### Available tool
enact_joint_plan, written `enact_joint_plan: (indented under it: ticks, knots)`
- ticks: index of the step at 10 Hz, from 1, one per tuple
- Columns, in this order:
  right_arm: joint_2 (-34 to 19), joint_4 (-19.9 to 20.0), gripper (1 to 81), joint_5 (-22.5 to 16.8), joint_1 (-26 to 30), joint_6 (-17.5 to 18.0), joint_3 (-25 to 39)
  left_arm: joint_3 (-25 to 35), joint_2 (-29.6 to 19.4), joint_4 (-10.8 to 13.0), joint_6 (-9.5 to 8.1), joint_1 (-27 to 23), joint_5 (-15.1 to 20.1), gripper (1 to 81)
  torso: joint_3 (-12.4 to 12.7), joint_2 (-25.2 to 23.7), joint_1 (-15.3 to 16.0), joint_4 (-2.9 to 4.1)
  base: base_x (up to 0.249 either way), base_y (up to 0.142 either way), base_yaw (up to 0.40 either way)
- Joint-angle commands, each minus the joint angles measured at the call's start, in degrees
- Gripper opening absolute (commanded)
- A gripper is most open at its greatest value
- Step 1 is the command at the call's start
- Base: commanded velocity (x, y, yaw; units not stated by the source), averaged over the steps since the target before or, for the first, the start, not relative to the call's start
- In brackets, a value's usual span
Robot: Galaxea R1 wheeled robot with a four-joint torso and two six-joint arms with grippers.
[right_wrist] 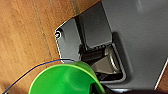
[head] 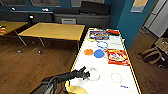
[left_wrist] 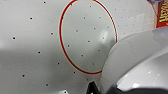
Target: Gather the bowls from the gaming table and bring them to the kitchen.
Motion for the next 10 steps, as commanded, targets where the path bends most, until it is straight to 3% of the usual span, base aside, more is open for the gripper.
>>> enact_joint_plan:
  ticks: [1, 4, 10]
  knots:
    - [-0.76, -1.04, 1.0, -2.43, 1.16, -0.09, 0.7, 8.03, -2.21, 3.05, 0.33, -7.67, 6.03, 1.0, 0.0, 0.0, 0.0, 0.0, 0.0, 0.0, 0.0]
    - [-0.76, -0.95, 1.0, -2.34, 0.98, 0.0, 0.87, 31.44, -14.04, 6.64, 0.07, -11.63, 5.94, 1.0, 0.0, 0.0, 0.02, 0.0, 0.0, 0.0, 0.0]
    - [-0.94, -0.87, 1.0, -2.34, 0.64, -0.09, 0.96, 63.39, -40.68, 11.83, -0.03, -9.46, 5.94, 1.0, -0.02, 0.02, 0.02, 0.0, 0.0, 0.0, 0.0]
